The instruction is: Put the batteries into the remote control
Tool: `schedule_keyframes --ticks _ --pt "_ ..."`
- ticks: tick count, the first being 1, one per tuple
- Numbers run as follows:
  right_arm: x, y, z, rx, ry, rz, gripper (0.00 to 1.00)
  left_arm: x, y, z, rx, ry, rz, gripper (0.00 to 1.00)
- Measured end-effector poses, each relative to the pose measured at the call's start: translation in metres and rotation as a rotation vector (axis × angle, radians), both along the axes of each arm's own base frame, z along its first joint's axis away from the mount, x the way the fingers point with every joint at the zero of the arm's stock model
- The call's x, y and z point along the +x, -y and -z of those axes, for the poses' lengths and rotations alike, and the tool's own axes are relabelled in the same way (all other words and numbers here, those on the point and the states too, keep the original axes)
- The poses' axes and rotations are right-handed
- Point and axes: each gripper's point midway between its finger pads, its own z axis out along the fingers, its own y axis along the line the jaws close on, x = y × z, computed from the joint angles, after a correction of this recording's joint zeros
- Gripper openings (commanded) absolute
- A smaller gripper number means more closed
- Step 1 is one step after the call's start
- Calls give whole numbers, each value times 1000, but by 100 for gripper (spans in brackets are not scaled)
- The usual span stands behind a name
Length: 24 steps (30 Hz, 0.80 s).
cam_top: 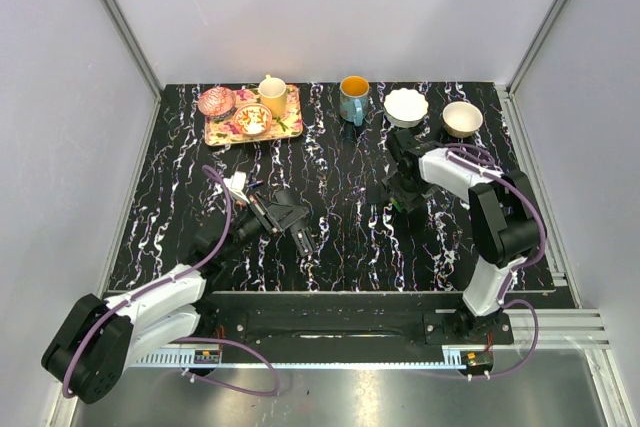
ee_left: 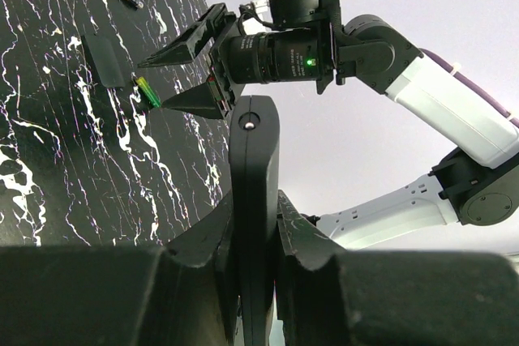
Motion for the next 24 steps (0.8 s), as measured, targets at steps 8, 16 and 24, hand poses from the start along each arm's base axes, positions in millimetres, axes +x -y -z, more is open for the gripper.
schedule_keyframes --ticks 8,16,24 --pt "11 -4 -38 5 88 -124 64 0 0 -1 -1 2 -1 0" --pt "15 8 -64 -147 241 -563 53 -1 -1 -2 6 12 -7 0" --pt "-7 19 -22 -221 135 -806 54 1 1 15 43 -28 -2 0"
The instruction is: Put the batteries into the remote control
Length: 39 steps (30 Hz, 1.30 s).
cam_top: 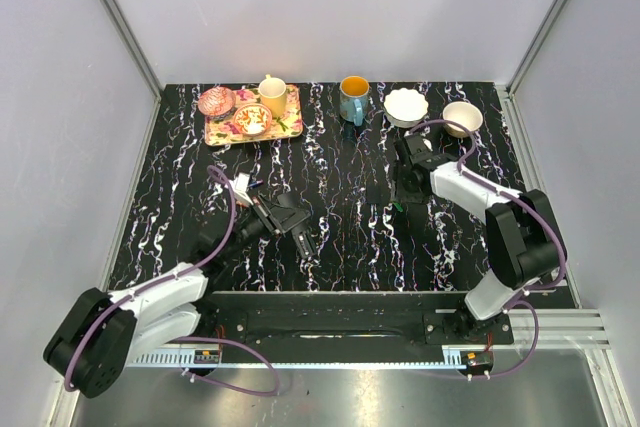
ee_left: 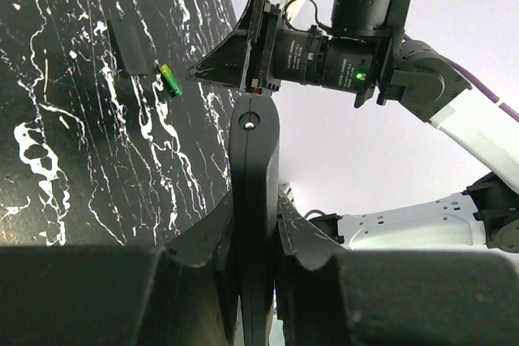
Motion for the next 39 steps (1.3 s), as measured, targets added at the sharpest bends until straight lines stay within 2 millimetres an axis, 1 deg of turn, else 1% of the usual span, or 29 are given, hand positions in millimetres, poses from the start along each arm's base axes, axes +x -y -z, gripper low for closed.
schedule_keyframes --ticks 3,6,7,15,17,18,20,21,25,31,34,35,36,37,39 --pt "3 -5 2 7 5 -46 54 0 1 6 11 -17 3 0" --pt "6 -8 5 9 9 -77 51 0 1 7 14 -21 4 0" --pt "6 -8 7 8 5 -87 49 0 1 7 15 -21 5 0" --pt "1 -6 31 -33 -66 -122 43 -1 3 9 19 -27 9 0" --pt "0 -6 32 -38 -77 -126 41 -1 3 9 19 -27 10 0" --pt "0 -6 32 -39 -79 -127 38 -1 3 9 19 -27 10 0" --pt "1 -7 31 -40 -79 -128 36 -1 3 10 20 -29 10 0" --pt "1 -7 30 -39 -78 -128 32 -1 3 11 20 -30 10 0" --pt "2 -8 27 -41 -82 -129 27 0 3 11 21 -32 10 0" --pt "2 -9 35 -45 -107 -124 25 -1 4 9 16 -25 13 0" --pt "3 -10 35 -41 -112 -118 24 -1 4 9 16 -25 13 0" --pt "3 -10 35 -41 -115 -117 20 -1 4 9 16 -25 13 0" --pt "3 -11 35 -39 -117 -116 20 -1 4 9 16 -25 13 0" --pt "3 -12 35 -36 -121 -114 20 -1 4 9 16 -25 13 0" --pt "3 -12 35 -36 -124 -110 26 -1 4 10 17 -25 13 0"
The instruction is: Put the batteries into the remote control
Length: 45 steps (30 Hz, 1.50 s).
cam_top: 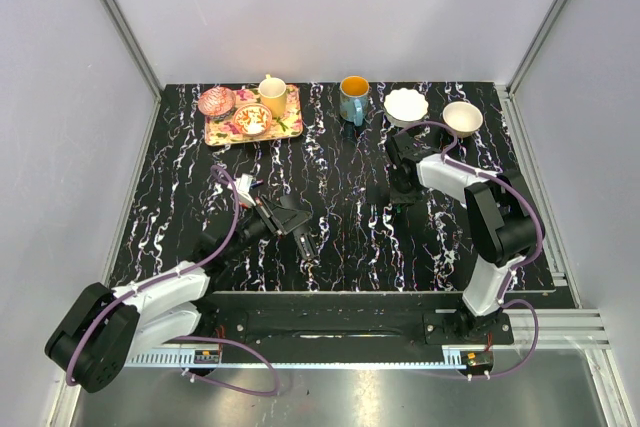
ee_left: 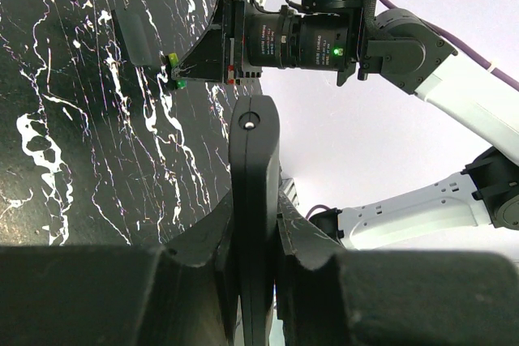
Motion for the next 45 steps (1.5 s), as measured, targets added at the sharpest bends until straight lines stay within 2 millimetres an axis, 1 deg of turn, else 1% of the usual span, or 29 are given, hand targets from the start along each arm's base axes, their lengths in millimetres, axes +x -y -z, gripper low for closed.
schedule_keyframes --ticks 2,3,4,6,9,12,16,26,28,29,31,34,39,42,43,45 --pt "0 0 0 0 -2 4 31 0 0 0 0 0 0 0" --pt "0 0 0 1 -3 7 36 0 0 0 0 0 0 0" --pt "0 0 0 1 -2 8 38 0 0 0 0 0 0 0" --pt "0 -1 0 3 -2 13 40 0 0 0 0 0 0 0" --pt "0 -1 0 5 -4 18 40 0 0 -1 -1 3 0 0" --pt "-1 -1 0 4 -6 18 39 1 1 -2 -3 5 1 0" --pt "-1 -2 0 10 -9 17 36 0 2 1 3 -6 5 0" --pt "-3 -3 1 19 -16 23 26 -1 3 1 2 -5 10 0" --pt "-3 -3 1 21 -17 27 25 -1 3 0 0 -2 10 0" --pt "-3 -3 1 22 -17 28 25 -1 4 0 -1 -1 11 0" --pt "-3 -3 1 23 -18 33 32 -1 4 -1 -2 1 11 0" --pt "-3 -4 1 30 -18 39 35 -1 4 -1 -4 4 13 0" --pt "-4 -6 1 42 -13 45 35 -1 4 -3 -7 9 13 0" --pt "-6 -5 1 43 -12 50 29 -1 5 -1 -6 6 14 0" --pt "-6 -5 1 43 -12 51 24 -1 5 -1 -6 5 15 0" --pt "-6 -4 1 39 -10 53 20 -1 6 0 -5 4 18 0"
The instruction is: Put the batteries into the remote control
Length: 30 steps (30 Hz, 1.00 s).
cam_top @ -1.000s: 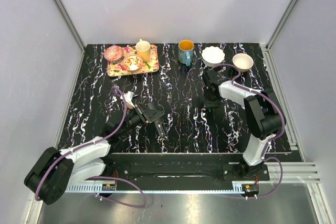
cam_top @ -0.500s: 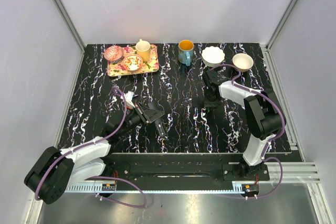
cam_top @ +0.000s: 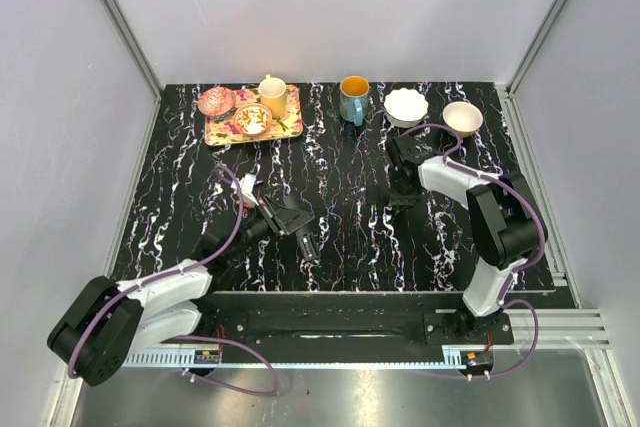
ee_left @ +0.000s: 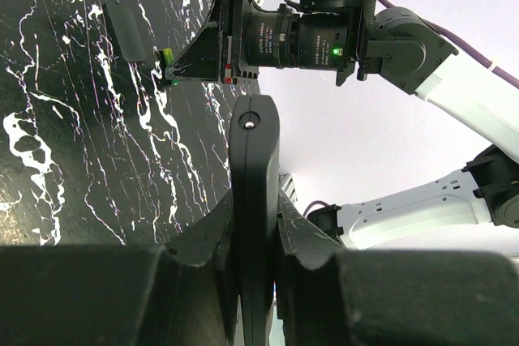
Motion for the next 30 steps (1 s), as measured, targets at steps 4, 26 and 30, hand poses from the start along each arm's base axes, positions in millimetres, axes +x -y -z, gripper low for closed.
schedule_keyframes --ticks 4,26,30 --pt "-1 1 0 -2 -1 12 5 -1 1 0 0 -1 3 0" --pt "-104 -96 -244 461 257 -363 0 15 15 -11 -81 19 14 0" --pt "-137 -115 -225 445 95 -459 0 20 23 -9 -124 -10 27 0"
